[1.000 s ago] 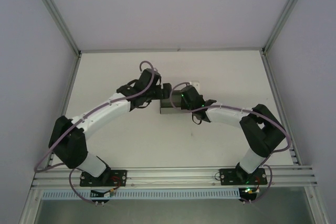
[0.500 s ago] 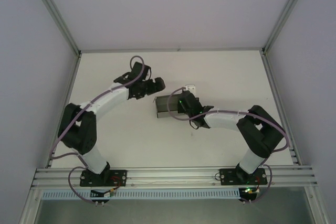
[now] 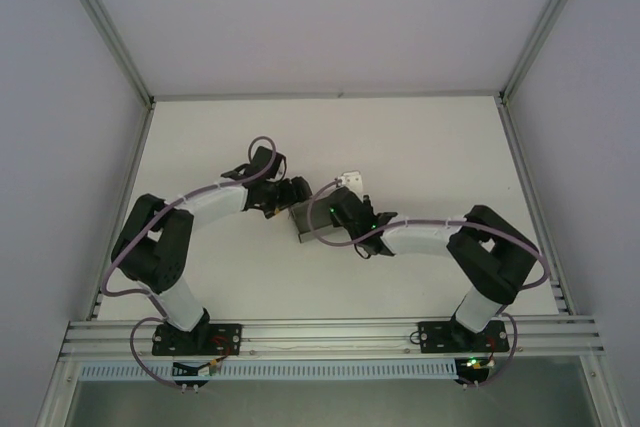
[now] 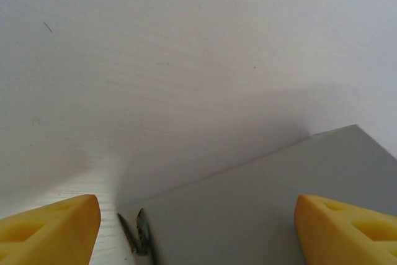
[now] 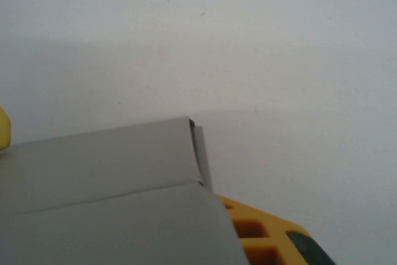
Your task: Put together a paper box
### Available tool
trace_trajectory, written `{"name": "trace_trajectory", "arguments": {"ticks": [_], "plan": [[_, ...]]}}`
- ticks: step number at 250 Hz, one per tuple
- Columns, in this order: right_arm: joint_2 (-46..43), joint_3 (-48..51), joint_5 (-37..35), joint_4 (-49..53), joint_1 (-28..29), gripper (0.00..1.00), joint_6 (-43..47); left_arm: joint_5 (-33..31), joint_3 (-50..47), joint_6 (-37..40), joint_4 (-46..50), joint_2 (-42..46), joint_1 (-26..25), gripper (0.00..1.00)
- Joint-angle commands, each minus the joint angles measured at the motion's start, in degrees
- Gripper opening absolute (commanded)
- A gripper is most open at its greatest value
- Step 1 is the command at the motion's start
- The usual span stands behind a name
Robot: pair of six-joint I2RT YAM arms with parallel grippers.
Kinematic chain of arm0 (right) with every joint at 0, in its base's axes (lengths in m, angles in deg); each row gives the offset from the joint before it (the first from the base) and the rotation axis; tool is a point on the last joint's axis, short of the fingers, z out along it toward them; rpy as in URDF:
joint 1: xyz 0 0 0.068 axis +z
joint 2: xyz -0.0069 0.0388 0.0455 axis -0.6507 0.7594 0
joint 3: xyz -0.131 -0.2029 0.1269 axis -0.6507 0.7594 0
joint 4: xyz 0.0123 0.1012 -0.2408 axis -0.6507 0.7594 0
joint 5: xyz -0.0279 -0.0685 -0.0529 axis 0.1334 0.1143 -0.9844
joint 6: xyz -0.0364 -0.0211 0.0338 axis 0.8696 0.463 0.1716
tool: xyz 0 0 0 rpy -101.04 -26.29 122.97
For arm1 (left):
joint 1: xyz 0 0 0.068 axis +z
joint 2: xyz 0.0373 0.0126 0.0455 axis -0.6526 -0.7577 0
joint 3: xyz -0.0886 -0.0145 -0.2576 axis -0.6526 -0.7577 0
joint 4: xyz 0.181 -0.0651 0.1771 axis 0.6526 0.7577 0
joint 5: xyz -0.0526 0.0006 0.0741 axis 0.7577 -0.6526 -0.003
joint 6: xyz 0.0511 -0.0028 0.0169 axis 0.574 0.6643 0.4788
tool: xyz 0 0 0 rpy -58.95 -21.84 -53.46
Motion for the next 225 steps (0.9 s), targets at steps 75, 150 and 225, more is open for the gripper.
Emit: {"name": "trace_trajectory", "arguments": {"ticks": [75,150,225], "plan": [[-5.53,2.56,0.18,11.8,2.69,0.32,-7.24,-4.38,-4.91,4.21,-5.86,3.4,-4.35,0.69],[-21.24,11.3,12.76,21.92,2.88,0.66,-10.21,-8.42,-8.51,5.89,-8.14,2.37,-4.75,0.66],[-36.36,16.14,16.46,22.99,1.8,1.0,-8.51,-4.22,-10.68,7.02,-16.63,-1.54,-4.75,0.53]]}}
